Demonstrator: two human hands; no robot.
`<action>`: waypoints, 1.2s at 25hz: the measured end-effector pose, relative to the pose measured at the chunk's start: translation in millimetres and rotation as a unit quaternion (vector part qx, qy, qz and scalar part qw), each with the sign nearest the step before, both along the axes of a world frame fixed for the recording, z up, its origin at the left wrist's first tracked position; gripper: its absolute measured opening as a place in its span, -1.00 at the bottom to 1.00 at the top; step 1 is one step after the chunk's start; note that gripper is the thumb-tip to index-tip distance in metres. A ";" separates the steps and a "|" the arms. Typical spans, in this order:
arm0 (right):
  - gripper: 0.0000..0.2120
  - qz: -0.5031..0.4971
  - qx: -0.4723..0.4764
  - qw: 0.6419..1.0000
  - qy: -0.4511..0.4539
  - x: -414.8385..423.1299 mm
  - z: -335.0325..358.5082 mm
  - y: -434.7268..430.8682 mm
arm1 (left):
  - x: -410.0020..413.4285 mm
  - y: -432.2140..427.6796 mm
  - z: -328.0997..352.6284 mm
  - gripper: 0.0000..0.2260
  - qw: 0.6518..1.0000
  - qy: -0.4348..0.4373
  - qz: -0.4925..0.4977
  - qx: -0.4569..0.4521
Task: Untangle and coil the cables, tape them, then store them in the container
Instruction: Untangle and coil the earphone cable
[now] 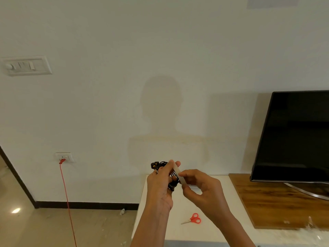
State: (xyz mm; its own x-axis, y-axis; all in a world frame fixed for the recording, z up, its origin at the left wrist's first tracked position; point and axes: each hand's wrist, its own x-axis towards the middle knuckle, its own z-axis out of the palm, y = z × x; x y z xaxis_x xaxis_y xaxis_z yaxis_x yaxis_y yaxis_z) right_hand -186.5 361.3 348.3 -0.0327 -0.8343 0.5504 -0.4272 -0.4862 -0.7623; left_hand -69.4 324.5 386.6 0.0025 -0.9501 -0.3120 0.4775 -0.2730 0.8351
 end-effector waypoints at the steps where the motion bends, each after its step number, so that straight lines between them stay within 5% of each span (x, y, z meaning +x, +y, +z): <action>1: -0.61 -0.009 -0.016 1.000 0.007 -1.0 -0.5 -0.7 | -0.1 -0.3 -0.5 -0.82 1.000 0.000 -0.002 0.001; 5: -0.69 -0.021 -0.034 0.999 -0.017 -2.7 -2.1 -3.5 | -1.1 -1.2 -2.7 -0.82 1.000 -0.020 -0.008 -0.002; 15: -0.86 -0.076 -0.203 0.966 0.142 -2.7 -18.3 -17.6 | -3.4 -7.3 -16.1 -0.90 0.999 -0.033 -0.001 0.024; 20: -0.77 -0.053 -0.241 0.964 0.101 -6.1 -22.5 -15.4 | -6.3 -9.0 -28.6 -0.81 0.990 -0.120 -0.074 0.031; 23: -0.84 -0.055 -0.193 0.978 0.052 -11.4 -20.8 -12.5 | -1.3 -9.0 -29.8 -0.67 0.957 -0.252 -0.140 -0.006; 26: -0.73 -0.021 -0.075 0.995 0.062 -19.3 -15.3 -10.6 | 13.4 -13.8 -26.5 -0.68 0.934 -0.277 -0.226 -0.024; 30: -0.75 0.012 0.064 0.998 0.015 -17.4 -11.5 -12.3 | 24.2 -16.0 -28.0 -0.73 0.840 -0.434 -0.285 -0.159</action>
